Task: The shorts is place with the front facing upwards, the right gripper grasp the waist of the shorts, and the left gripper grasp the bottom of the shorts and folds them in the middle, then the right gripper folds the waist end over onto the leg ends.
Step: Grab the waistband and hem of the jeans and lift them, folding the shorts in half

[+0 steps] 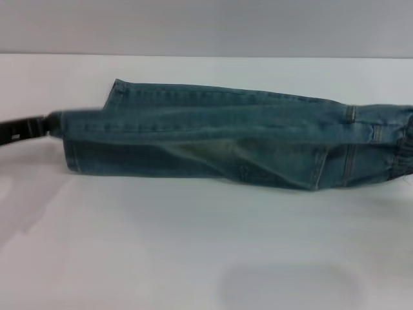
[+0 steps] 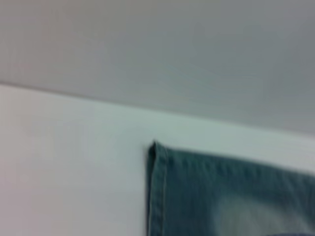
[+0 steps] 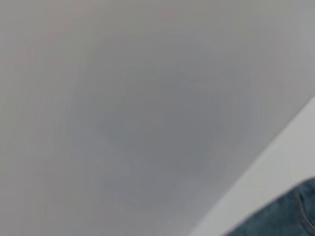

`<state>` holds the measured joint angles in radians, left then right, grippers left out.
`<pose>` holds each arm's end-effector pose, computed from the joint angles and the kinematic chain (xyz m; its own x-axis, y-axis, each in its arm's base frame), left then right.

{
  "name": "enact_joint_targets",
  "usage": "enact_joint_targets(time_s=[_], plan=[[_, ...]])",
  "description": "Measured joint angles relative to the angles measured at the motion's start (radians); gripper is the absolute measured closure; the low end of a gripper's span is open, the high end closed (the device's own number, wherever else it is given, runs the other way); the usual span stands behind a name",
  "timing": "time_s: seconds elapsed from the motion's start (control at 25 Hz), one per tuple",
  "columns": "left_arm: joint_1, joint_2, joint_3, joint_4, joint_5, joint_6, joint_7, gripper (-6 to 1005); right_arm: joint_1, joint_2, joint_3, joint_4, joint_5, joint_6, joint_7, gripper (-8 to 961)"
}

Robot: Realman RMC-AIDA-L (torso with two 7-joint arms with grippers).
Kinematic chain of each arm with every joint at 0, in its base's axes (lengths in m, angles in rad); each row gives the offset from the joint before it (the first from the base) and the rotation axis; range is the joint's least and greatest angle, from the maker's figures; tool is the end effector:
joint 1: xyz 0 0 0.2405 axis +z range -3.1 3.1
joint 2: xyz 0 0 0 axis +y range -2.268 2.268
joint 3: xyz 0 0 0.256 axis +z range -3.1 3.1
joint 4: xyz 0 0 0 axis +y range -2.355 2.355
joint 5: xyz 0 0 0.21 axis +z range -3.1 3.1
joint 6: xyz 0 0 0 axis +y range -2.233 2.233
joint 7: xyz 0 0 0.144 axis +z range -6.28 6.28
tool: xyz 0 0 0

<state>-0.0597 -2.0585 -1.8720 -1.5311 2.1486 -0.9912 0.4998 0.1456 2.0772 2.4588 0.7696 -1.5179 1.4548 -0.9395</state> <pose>-0.2704 0.3198 0.0742 0.4318 0.6595 0.6153 0.8911 -0.2063 -0.4042 0.3443 0.2665 0.0718 -0.2035 -0.5706 -0.7956 -0.9187 -0.1697 0.3567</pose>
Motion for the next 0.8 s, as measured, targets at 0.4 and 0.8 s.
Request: enact_joint_targets(time_s=[0.4, 0.8], plan=[[-0.095, 0.0, -0.029, 0.185, -0.142, 0.085, 0.116, 898, 0.075, 0.003, 0.015, -0.206, 0.129, -0.058, -0.139, 877], [-0.211, -0.001, -0.027, 0.335, -0.187, 0.163, 0.175, 891, 0.132, 0.003, 0.023, -0.285, 0.177, -0.189, -0.247, 856]])
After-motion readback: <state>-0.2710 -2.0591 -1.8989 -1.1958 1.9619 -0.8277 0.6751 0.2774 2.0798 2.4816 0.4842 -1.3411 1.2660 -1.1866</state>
